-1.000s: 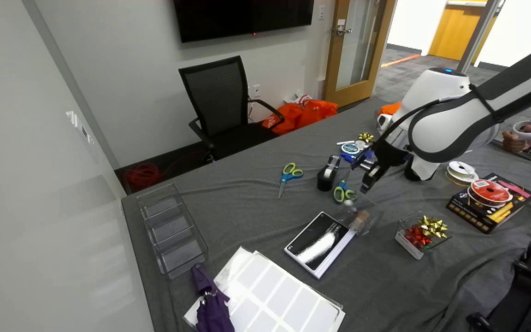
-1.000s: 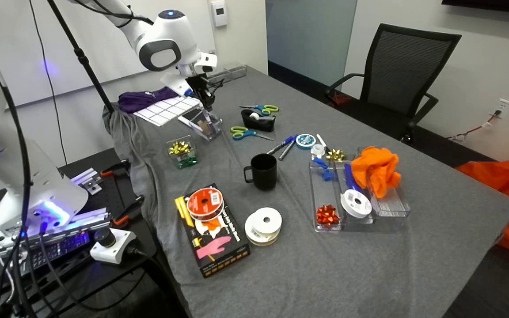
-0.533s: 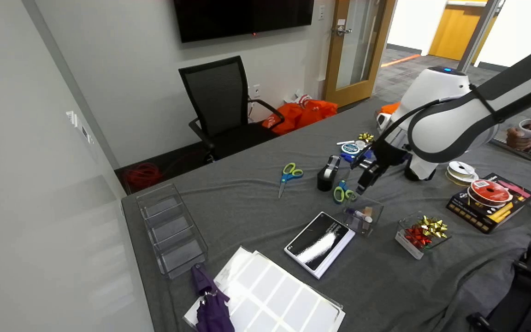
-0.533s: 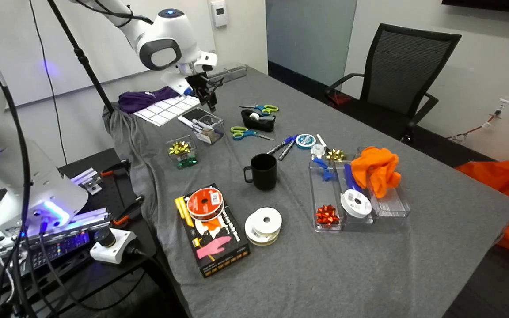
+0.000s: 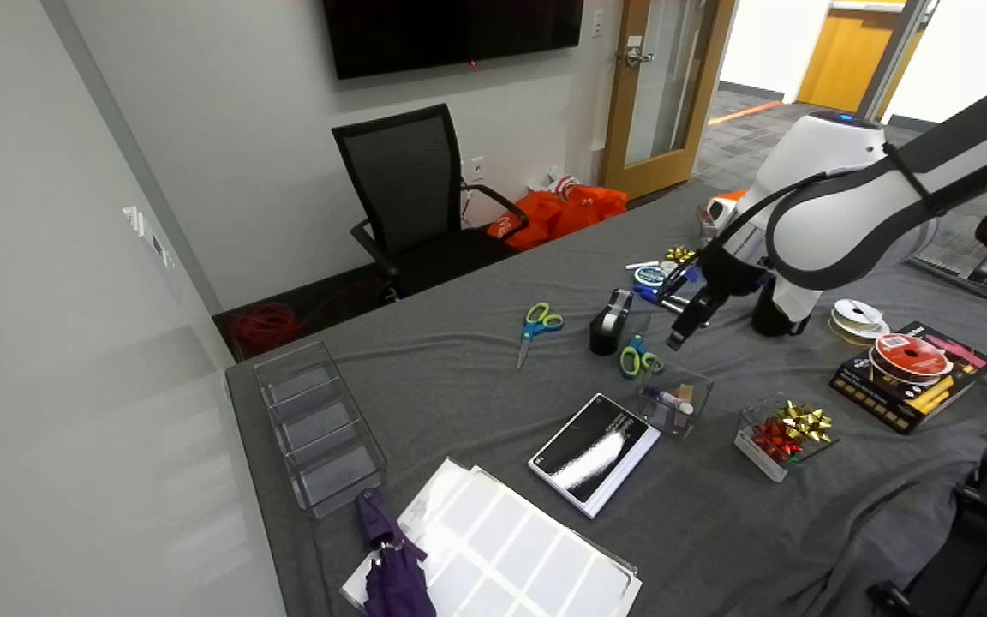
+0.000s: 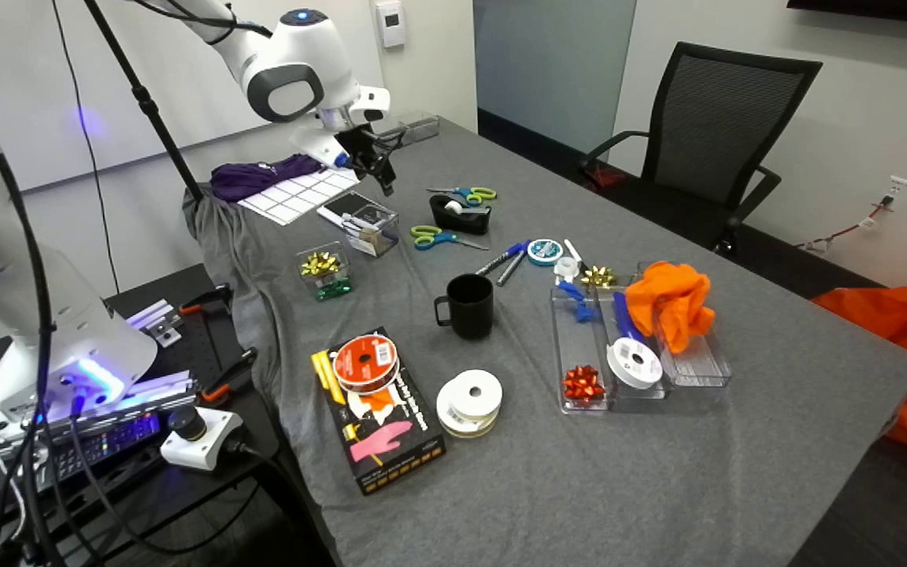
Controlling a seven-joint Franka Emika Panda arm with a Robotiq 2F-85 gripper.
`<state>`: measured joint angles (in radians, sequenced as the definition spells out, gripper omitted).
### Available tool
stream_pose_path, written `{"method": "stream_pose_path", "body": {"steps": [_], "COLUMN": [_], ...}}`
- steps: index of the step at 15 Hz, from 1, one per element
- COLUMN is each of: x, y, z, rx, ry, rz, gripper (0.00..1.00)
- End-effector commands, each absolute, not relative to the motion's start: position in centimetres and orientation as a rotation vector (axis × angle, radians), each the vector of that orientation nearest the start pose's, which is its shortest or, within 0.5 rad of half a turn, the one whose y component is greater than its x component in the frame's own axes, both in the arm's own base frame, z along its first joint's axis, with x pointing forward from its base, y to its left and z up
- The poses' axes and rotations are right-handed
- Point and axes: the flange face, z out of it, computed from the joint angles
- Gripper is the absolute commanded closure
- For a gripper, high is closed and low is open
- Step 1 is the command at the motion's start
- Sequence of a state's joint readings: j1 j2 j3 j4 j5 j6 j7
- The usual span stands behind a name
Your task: Move the container to the left
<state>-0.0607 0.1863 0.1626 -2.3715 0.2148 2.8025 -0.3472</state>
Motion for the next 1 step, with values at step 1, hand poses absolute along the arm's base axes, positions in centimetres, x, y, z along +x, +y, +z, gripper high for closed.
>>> {"method": "stream_pose_path", "body": {"steps": [1], "x": [50.52], "y": [1.09], "z": [29.55], "rx": [-3.011], "ry": [-0.47], "rz": [-0.384], "gripper": [0.0]}}
